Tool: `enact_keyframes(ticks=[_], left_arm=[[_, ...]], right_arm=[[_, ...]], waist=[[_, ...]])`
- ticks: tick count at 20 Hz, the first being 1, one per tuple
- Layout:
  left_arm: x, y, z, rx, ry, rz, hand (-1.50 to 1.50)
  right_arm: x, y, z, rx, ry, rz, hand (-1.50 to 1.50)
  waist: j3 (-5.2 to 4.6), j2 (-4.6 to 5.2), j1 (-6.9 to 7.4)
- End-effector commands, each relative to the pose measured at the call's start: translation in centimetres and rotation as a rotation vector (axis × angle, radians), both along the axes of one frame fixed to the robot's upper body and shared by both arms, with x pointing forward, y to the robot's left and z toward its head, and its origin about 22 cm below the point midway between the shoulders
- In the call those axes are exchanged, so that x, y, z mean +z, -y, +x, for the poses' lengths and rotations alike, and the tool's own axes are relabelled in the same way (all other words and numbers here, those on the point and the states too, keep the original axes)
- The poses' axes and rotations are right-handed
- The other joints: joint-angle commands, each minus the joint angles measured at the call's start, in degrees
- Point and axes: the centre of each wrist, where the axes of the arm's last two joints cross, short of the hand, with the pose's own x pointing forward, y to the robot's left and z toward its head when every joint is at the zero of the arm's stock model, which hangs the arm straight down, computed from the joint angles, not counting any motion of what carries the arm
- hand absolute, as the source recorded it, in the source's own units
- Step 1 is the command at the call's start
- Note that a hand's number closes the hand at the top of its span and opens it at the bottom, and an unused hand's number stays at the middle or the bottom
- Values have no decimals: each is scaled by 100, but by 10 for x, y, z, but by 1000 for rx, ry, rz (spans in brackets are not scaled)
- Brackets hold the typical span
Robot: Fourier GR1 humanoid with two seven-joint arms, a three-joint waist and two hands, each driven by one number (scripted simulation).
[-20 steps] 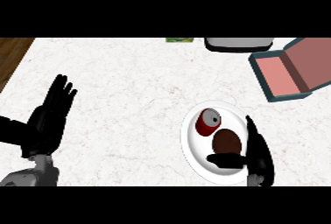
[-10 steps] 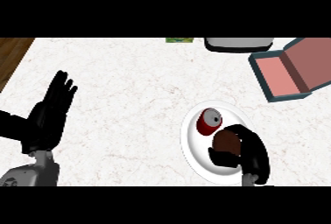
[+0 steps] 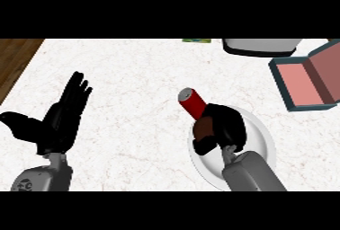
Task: Pick the cupcake from the plate and place it in the cardboard box
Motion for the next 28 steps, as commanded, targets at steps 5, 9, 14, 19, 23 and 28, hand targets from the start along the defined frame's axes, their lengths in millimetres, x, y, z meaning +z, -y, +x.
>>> enact_keyframes(ticks=[5,9,14,19,23,28], left_arm=[[0,-5,1,8,-1,4,0],[-2,-14,-7,33,-16,-19,0],[-1,-31,5,52,-22,-9,0],[-8,-18,-5,70,-36,-13,0],[-14,-24,-10,57,-36,-25,0],[-16,-18,-12,56,-22,-4,0]], right_arm=[[37,-71,66,263,164,-213,150],[61,-94,68,356,240,-232,150],[101,-112,64,373,324,-175,150],[154,-102,66,110,505,-22,150],[183,-67,86,-44,585,-25,150],[194,-37,97,-192,595,-33,150]], waist=[[8,-9,-35],[7,-66,-202],[6,-76,-302],[7,-108,-410],[5,-92,-420],[6,-87,-389]])
